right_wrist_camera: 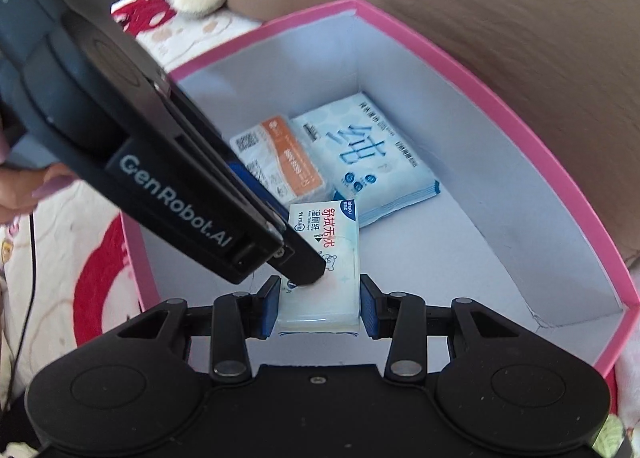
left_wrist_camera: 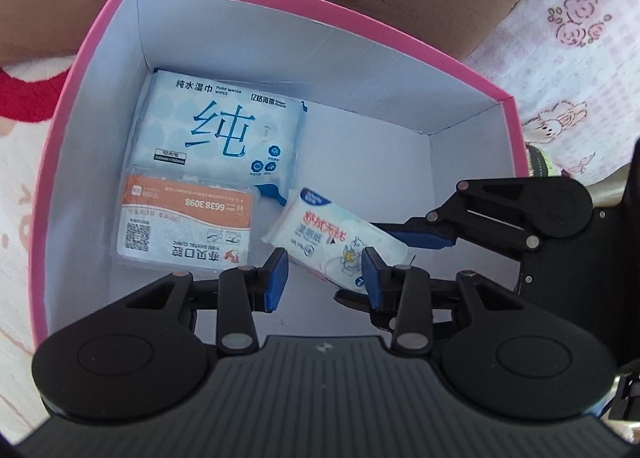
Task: Organize objects
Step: 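Lower the tissue pack with both grippers into the pink box, then open both grippers and raise them out of the pink box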
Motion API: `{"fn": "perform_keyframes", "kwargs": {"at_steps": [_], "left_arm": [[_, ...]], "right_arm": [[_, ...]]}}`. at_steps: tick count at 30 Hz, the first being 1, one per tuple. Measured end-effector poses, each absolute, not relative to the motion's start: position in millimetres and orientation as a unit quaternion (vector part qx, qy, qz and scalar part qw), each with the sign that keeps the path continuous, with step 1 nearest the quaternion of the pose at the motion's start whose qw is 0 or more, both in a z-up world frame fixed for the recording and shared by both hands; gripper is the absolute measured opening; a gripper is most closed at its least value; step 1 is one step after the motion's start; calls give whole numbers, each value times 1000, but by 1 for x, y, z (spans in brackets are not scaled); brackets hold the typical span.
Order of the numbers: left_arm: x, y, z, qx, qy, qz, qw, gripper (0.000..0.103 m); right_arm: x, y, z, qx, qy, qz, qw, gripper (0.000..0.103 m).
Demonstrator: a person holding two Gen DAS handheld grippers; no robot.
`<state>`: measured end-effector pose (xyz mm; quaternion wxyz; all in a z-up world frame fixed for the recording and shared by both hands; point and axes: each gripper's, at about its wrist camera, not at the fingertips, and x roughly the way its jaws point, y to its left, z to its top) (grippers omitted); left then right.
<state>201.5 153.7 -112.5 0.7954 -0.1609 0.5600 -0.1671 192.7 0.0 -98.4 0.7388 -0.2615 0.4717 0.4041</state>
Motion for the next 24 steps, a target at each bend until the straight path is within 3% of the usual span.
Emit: {"fn": "perform_keyframes", "kwargs": {"at_steps": [11,22,24], "left_arm": [[200,148,-101,-140,526,-192,816,39],[211,147,-118,-150,540,-181,808,35],[211,146,-119,-145,540,-179,809,34]], "right_arm": [[193,16,-109,-328,475,427,696,45],[202,17,-127,-364,472,446,668,46],[202,17,-126,-366,467,439,675,50]]}}
